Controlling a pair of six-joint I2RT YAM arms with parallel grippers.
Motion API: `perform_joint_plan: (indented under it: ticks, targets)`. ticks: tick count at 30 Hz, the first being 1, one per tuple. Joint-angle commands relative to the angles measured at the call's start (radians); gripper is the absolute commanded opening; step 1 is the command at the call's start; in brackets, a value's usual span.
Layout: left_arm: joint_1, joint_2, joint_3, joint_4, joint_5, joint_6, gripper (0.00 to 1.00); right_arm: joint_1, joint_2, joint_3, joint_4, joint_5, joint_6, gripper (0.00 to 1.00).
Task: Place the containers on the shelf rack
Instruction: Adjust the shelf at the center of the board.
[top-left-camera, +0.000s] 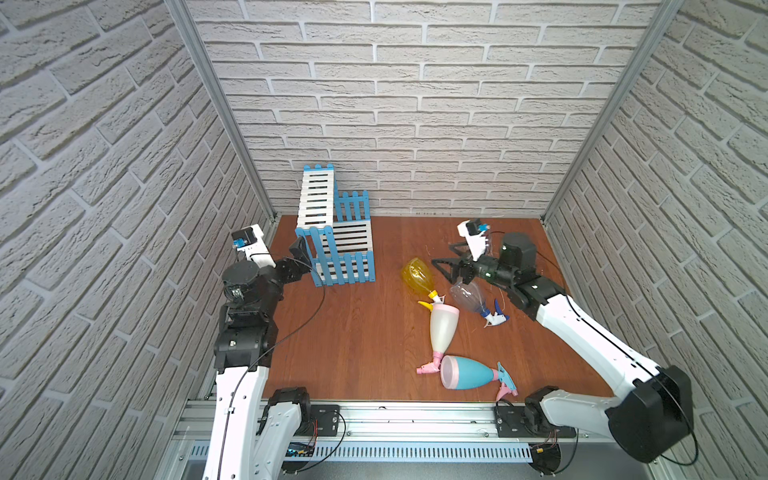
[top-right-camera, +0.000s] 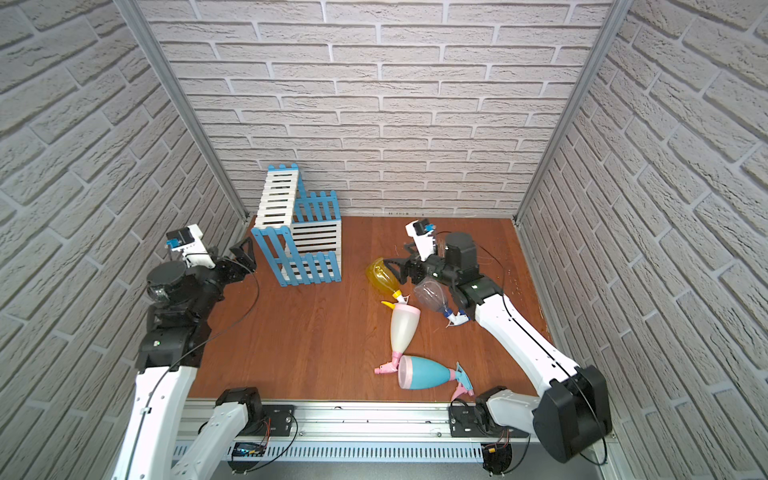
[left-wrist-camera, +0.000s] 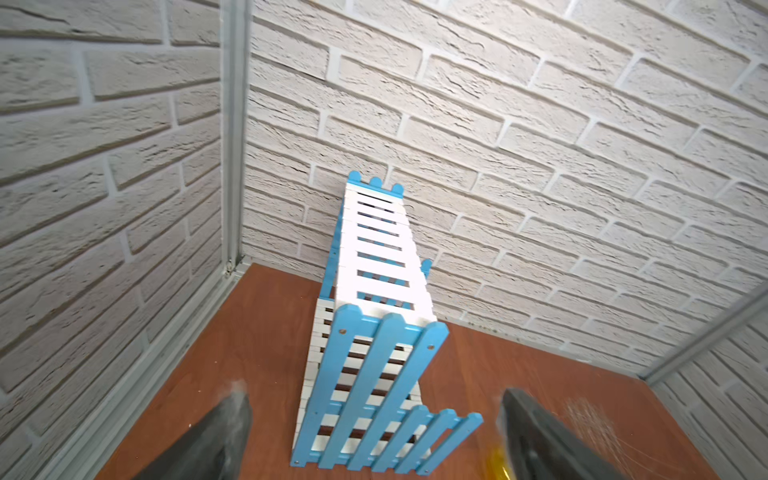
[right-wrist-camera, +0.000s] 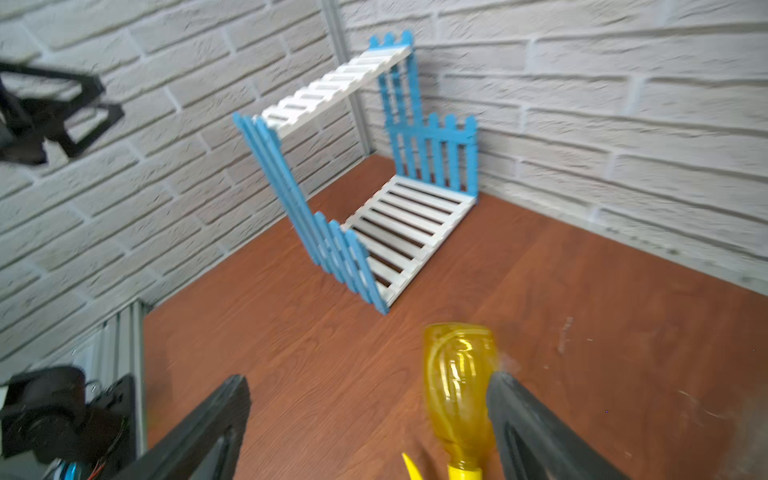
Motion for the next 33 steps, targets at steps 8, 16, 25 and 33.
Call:
perform_joint_plan:
  ticks: [8, 16, 25, 33]
  targets:
    - [0.076, 0.26, 0.123, -0.143, 0.239, -0.017, 0.98, 0.207, 0.424, 0.29, 0.029, 0.005, -0.142, 0.81]
    - [0.115, 0.353, 0.128, -0.044, 0.314, -0.028, 0.98, 0.224, 0.645, 0.476, 0.049, 0.007, -0.194, 0.77]
    - [0.143, 0.449, 0.145, -0.004, 0.339, -0.02, 0.98, 0.224, 0.863, 0.727, -0.066, -0.027, -0.284, 0.74]
    - [0.144, 0.509, 0.166, 0.023, 0.353, -0.02, 0.98, 0.226, 0.988, 0.921, -0.193, -0.151, -0.295, 0.49]
